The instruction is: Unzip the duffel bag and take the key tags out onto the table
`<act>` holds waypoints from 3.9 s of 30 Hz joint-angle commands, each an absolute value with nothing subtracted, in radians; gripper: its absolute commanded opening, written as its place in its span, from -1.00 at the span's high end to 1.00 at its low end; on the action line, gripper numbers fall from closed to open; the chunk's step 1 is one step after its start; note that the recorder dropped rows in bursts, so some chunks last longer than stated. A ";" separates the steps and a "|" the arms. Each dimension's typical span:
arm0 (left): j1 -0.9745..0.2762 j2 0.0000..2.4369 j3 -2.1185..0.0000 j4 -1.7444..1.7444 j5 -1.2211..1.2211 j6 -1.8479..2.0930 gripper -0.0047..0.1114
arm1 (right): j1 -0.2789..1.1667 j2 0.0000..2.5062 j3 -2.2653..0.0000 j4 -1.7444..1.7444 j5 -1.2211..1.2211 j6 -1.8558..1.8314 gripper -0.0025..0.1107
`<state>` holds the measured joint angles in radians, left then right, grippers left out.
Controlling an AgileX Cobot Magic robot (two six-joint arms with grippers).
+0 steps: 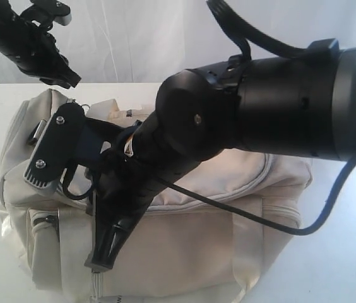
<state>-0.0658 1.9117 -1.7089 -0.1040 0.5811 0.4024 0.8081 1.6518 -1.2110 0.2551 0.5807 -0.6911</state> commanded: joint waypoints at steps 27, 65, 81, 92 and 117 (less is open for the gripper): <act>-0.081 1.405 -1.562 -0.649 1.221 0.607 0.23 | 0.811 1.165 -1.308 -0.153 1.205 -0.156 0.94; -0.791 1.561 -1.326 0.166 0.869 0.641 -0.12 | 0.811 0.875 -0.882 -0.525 1.100 0.271 0.96; -0.555 1.634 -1.559 0.640 0.480 0.415 0.92 | 0.811 0.875 -0.882 -0.525 1.074 0.273 0.96; -0.232 1.931 -1.620 0.628 -0.036 0.439 0.81 | 0.811 0.877 -0.882 -0.533 1.047 0.273 0.96; -0.191 1.881 -1.828 0.609 0.731 0.078 -0.20 | 0.811 0.880 -0.882 -0.533 1.044 0.273 0.96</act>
<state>-0.1958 1.9232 -1.8177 0.6248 0.5608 0.1008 0.8081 0.8805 -0.8858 -0.5221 1.0477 0.2678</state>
